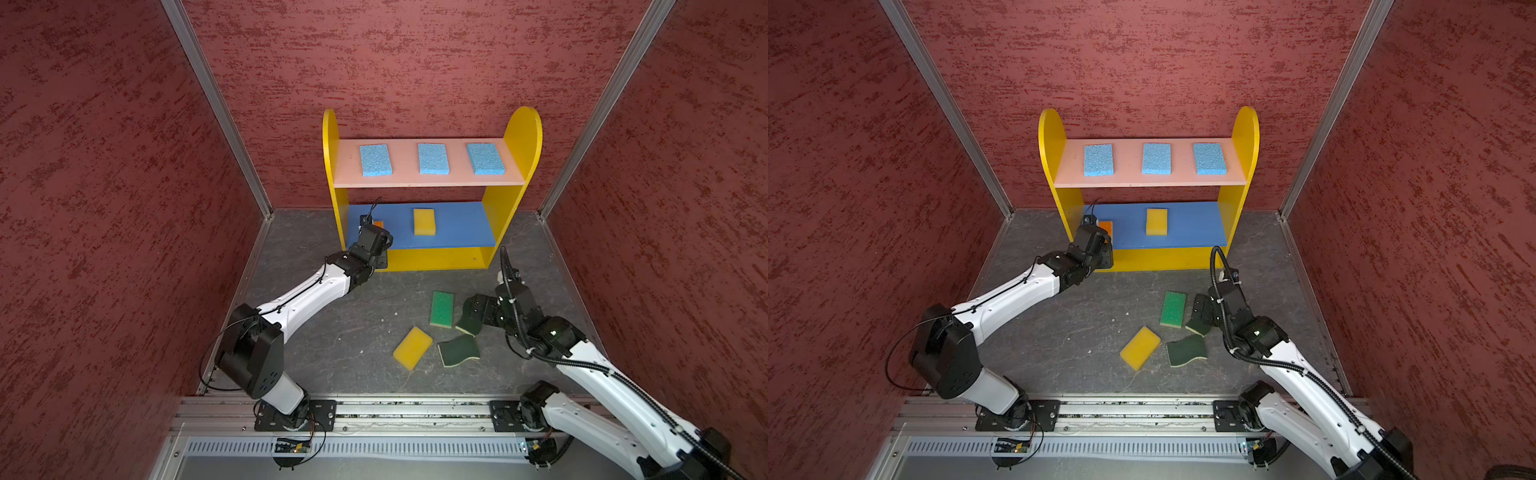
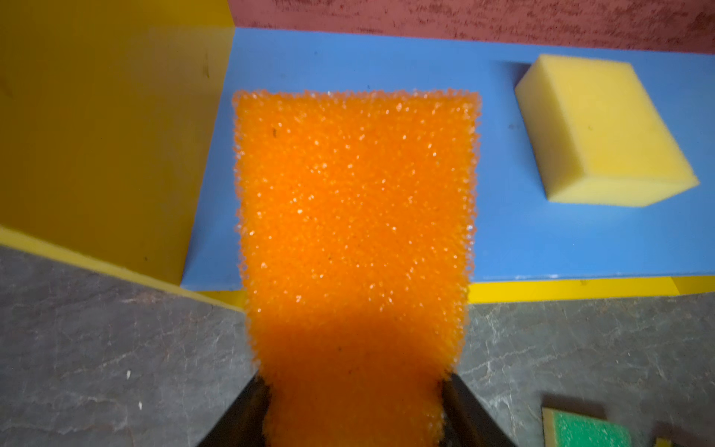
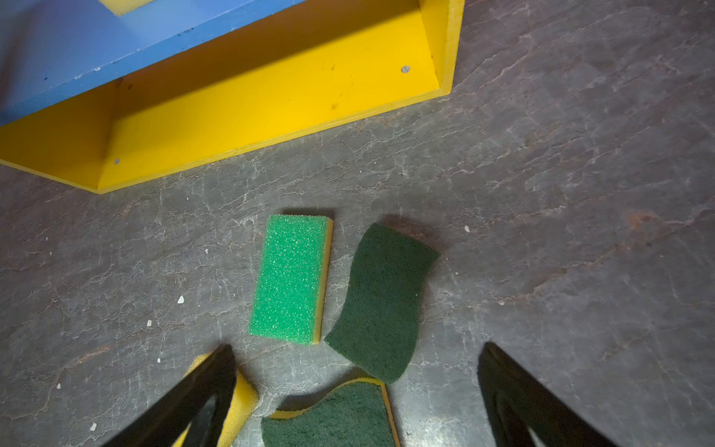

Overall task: Place and organize the cleaning sponges onto the shelf
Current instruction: 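Carry the orange sponge with the left gripper up to the blue lower shelf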

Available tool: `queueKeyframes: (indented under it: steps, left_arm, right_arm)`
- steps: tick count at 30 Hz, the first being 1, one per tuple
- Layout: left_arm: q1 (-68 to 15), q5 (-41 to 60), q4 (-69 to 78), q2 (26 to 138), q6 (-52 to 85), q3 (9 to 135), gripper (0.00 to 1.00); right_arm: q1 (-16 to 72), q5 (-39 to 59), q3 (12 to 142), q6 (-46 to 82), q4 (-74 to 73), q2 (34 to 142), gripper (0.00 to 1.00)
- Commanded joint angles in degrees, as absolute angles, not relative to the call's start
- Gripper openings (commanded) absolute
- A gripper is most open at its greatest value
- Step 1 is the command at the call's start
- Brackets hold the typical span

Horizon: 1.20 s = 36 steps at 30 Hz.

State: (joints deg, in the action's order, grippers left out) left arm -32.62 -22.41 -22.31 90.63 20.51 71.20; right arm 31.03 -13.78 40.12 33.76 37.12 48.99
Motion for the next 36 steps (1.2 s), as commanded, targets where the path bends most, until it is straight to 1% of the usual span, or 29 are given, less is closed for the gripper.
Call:
queueKeyframes:
  steps: [1,18,36]
  left_arm:
    - [-31.89,-23.12,-19.24,92.35,18.38,72.56,0.58]
    - [-30.17,-24.18,-13.46,98.06,16.88,75.54,0.58]
    - [-28.14,-23.37,-11.31,102.37,15.21,78.96,0.58]
  right_arm:
    - [30.74,-13.86,42.44,32.96,35.6,49.61,0.99]
    - [30.78,-12.38,45.26,31.73,33.2,52.99,0.99]
    - [30.76,-11.33,47.38,31.55,32.08,56.41,0.99]
